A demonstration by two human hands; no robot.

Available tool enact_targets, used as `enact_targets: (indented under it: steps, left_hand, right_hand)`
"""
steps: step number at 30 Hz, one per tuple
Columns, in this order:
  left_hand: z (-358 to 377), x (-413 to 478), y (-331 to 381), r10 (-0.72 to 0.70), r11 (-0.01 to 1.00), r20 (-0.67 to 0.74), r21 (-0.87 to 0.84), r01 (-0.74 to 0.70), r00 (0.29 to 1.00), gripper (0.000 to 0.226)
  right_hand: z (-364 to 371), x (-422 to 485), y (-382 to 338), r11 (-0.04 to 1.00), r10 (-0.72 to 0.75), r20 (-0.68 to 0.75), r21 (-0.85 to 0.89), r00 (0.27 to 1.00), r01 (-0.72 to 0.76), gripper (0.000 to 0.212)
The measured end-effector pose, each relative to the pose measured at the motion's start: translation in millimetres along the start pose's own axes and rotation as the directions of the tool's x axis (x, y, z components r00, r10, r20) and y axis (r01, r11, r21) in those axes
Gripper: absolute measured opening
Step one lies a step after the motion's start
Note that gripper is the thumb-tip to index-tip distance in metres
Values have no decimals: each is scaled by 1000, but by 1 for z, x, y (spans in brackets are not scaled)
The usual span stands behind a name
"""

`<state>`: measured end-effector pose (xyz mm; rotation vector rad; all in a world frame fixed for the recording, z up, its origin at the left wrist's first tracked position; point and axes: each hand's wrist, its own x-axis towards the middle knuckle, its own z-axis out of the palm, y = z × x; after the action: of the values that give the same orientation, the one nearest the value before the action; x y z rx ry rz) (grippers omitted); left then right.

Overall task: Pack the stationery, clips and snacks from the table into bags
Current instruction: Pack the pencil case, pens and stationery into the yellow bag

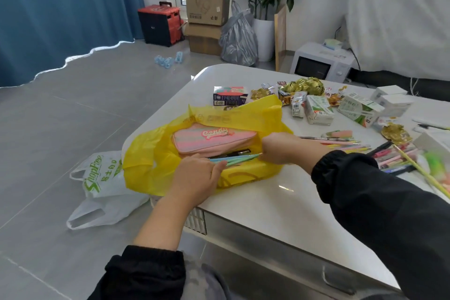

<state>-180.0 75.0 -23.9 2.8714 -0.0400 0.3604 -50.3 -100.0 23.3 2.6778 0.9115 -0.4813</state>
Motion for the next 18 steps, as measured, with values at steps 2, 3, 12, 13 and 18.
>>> enact_targets:
  steps: [2,3,12,13,18]
  left_hand:
    - [4,11,11,-95,994,26,63,93,995,64]
    - [6,17,16,-149,985,30,91,146,988,55]
    - [27,33,33,-226,970,71,110,218,971,63]
    - [27,33,32,-202,976,68,96,195,977,68]
    - [30,32,31,-112,993,81,43,109,990,49]
  right_hand:
    - [11,4,13,995,37,-66,94,997,-31,26]
    - [15,6,17,993,48,-114,110,992,-36,25]
    - [25,15,30,994,-90,-243,-79,966,73,72]
    - [24,18,31,995,-84,-201,-62,976,73,79]
    - [19,31,28,973,-97,15,213,995,92,62]
